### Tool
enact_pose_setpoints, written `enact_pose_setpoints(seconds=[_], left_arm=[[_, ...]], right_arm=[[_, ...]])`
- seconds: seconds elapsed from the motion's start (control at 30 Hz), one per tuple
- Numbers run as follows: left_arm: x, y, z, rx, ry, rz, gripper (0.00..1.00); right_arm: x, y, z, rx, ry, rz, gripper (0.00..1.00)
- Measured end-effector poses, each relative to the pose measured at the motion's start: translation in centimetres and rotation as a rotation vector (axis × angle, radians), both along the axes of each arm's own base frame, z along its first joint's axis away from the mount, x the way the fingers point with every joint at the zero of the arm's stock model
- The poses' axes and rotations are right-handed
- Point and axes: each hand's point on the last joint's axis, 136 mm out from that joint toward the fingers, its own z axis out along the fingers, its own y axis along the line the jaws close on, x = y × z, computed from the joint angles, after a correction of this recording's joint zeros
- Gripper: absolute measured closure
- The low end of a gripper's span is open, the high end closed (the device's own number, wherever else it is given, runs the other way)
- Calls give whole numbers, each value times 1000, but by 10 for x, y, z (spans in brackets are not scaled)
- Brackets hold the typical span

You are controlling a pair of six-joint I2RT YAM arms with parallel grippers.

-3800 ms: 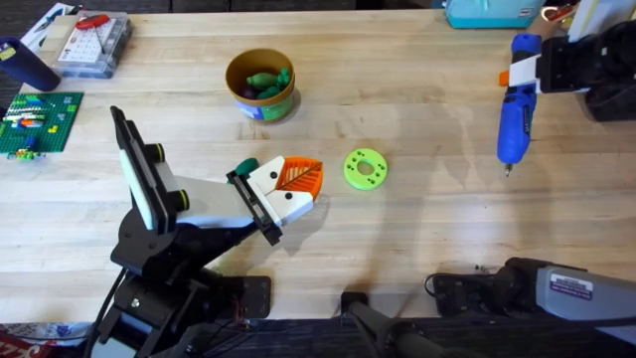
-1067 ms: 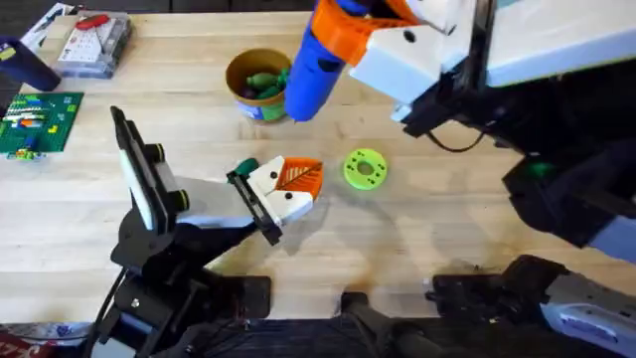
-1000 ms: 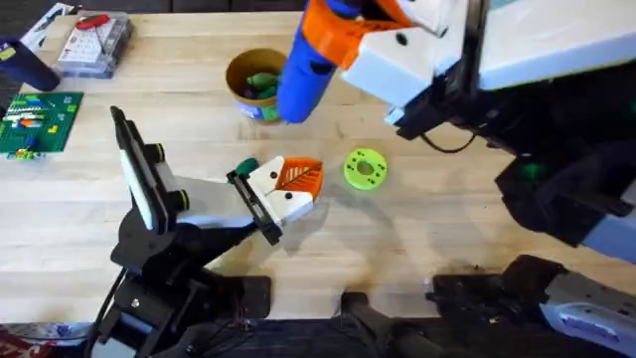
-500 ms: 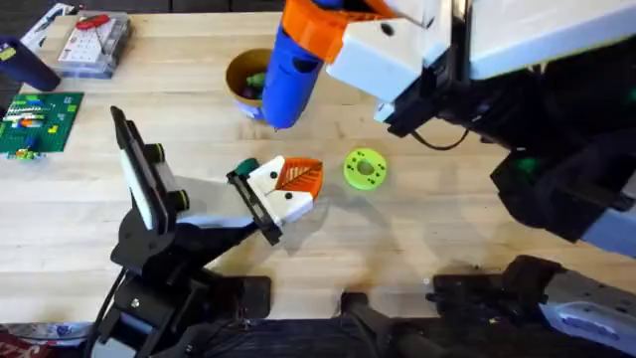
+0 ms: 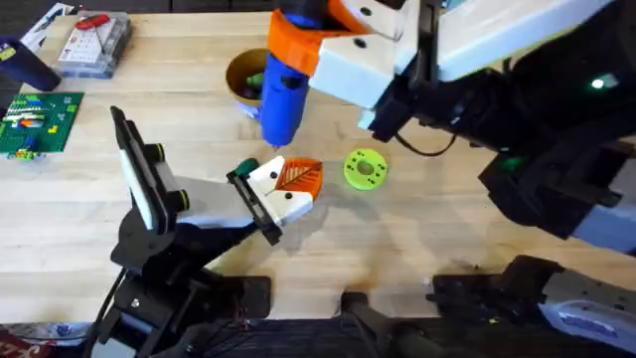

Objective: Pick up the gripper from the table and insert it into the empty holder that is missing its gripper. Then pick up a screw, insert it into the mounting hole, and use the screwdriver to tighten it. Finally, clean up the table by picking up the vegetable and placing it into the bucket.

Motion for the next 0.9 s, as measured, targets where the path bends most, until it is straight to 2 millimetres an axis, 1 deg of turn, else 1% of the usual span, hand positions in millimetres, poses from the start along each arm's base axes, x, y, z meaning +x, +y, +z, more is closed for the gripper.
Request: enact_pose_setpoints(seconds=[0.1, 0.27, 0.5, 0.67, 0.9], left_arm=[[0, 0, 0, 0, 0, 0, 991], [0, 0, 0, 0, 0, 0, 991], [0, 0, 0, 0, 0, 0, 991], [0, 0, 0, 0, 0, 0, 991], [0, 0, 0, 0, 0, 0, 991]], right_arm=[[0, 4, -6, -13, 15, 8, 951], [-5, 8, -7, -14, 16, 26, 950], [-4, 10, -11, -25, 33, 29, 951], [-2, 12, -18, -45, 59, 29, 950], [-4, 13, -19, -50, 64, 34, 951]])
